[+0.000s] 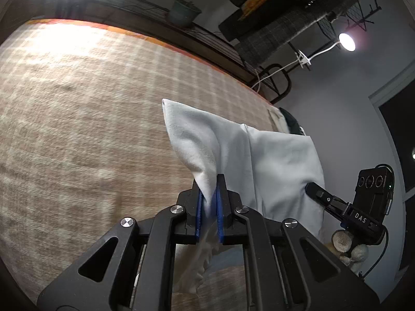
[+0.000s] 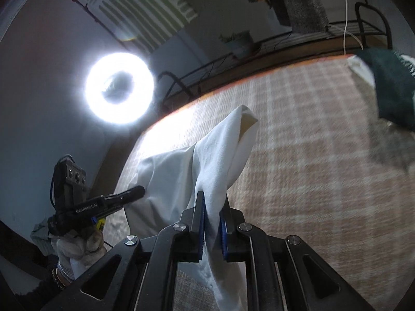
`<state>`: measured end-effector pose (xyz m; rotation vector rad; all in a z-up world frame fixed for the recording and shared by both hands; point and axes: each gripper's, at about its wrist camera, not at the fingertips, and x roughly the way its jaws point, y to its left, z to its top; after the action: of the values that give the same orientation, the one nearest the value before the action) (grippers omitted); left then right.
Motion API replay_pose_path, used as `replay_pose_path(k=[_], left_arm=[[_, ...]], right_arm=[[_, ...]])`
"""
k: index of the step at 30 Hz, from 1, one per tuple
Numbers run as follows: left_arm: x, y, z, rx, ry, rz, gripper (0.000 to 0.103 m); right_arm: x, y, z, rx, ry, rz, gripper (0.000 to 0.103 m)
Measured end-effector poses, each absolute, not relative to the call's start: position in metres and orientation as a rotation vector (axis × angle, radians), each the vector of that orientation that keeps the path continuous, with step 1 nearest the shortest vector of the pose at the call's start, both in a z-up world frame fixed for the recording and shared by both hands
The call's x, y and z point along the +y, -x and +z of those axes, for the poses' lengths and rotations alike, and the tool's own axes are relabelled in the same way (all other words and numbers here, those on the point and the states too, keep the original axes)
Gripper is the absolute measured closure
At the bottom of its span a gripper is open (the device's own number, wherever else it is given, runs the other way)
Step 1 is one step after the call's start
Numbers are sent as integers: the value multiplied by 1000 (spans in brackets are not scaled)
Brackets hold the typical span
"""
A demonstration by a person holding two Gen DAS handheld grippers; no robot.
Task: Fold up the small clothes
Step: 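Lift the folded shirt with both tools and carry it to the green garment stack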
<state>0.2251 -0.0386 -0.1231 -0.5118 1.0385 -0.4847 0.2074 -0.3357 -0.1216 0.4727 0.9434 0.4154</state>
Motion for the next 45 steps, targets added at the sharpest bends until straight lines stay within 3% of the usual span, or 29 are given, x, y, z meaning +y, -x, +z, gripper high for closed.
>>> replay_pose_path(k=[11, 34, 45], left_arm=[[-114, -249, -105, 1015, 477, -584, 96], [-354, -332, -60, 941, 308, -791, 96], [-459, -373, -67, 916, 193, -787, 96]], right_arm=[[-392, -204, -88, 892, -443, 345, 96], [-598, -224, -25, 735, -390, 49, 96], [-696, -254, -41, 708, -410, -107, 96]])
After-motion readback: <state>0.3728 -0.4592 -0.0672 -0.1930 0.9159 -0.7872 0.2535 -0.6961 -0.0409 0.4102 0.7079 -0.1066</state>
